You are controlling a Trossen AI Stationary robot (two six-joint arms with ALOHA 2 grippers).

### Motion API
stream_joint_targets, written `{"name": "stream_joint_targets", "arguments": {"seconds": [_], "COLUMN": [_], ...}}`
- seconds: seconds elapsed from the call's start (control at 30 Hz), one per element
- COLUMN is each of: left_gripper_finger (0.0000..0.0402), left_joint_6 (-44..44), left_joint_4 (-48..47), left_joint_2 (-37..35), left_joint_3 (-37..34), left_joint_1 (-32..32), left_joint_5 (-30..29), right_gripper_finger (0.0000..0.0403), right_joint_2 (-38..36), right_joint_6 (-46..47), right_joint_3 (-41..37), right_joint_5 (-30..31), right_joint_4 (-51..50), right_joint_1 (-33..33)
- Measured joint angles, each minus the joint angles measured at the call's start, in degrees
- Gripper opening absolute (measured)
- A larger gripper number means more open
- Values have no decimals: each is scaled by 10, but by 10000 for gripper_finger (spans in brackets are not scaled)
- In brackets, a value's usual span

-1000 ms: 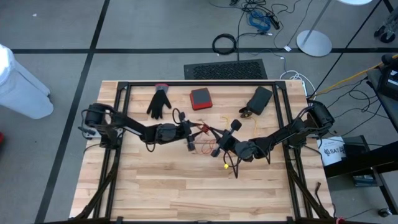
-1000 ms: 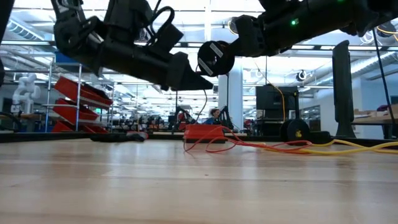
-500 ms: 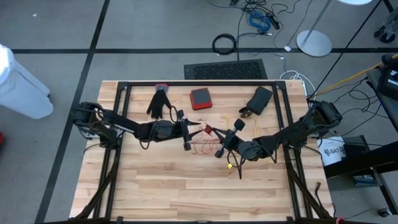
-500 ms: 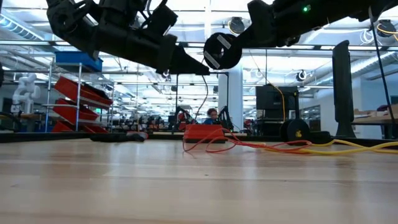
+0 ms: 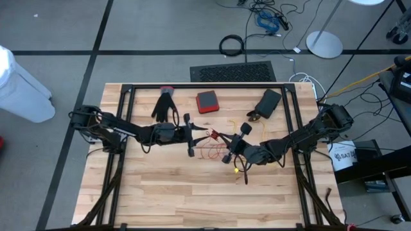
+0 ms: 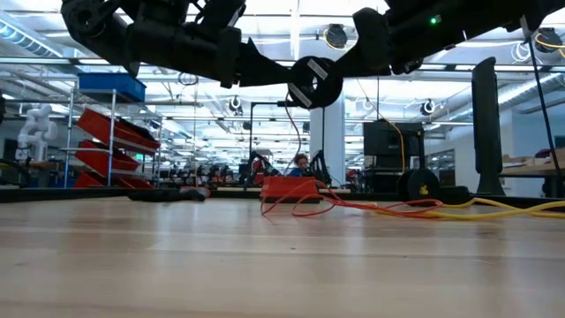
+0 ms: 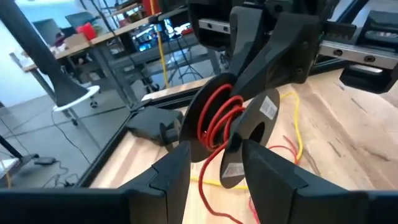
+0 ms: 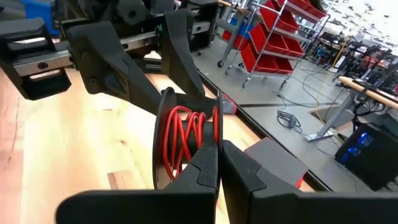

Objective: Coil cords
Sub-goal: Coil the red wire onto the spool

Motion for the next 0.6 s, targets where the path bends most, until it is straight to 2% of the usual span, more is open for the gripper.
{"name": "stream_joint_targets", "arguments": {"seconds": [0.37,0.5,0.6], "left_gripper_finger": [153,153,153], "left_joint_6": [7,7,2], "left_joint_4": [-13,-24,-24], "left_joint_2": [-26,-53,-61], "left_joint_3": [0,0,0], "left_joint_1": [-2,-1,5], "left_joint_5": [16,19,61], "right_gripper_finger": [0,0,0], "right_joint_2": [0,0,0], "right_joint_6": [14,7,0], "right_joint_3": [0,0,0], "right_joint_5": [-2,-39,-47], "right_joint_4": [-42,-47,-44], "right_joint_1": [0,1,1]}}
